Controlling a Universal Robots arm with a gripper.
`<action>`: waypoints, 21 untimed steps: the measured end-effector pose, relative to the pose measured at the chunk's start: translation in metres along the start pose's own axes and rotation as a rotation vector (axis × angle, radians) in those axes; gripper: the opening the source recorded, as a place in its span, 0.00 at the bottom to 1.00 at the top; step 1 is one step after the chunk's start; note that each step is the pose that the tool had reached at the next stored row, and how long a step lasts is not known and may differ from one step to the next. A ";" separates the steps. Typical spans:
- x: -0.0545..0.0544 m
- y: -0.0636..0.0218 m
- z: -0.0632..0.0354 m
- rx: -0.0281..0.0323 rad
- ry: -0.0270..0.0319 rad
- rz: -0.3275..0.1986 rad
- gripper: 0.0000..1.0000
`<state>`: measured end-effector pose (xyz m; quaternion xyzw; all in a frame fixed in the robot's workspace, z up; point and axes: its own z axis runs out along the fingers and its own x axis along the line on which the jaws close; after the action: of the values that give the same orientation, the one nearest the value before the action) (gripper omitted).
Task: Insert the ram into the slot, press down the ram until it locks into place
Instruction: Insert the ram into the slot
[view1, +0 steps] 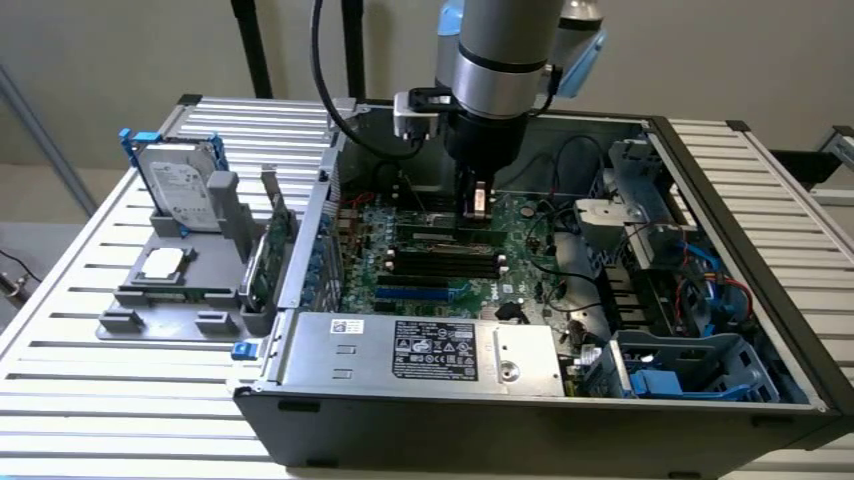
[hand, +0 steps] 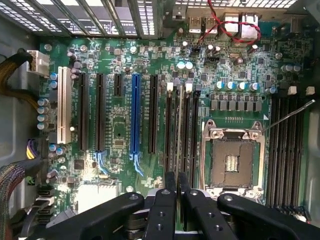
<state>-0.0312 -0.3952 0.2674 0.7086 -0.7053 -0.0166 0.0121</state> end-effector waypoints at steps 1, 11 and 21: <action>0.000 -0.0001 0.0019 0.0000 0.0001 0.000 0.13; 0.000 -0.0008 0.0198 0.0001 0.0055 0.000 0.13; 0.000 -0.0008 0.0212 -0.0001 0.0142 -0.006 0.13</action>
<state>-0.0312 -0.3952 0.2462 0.7109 -0.7030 -0.0116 0.0171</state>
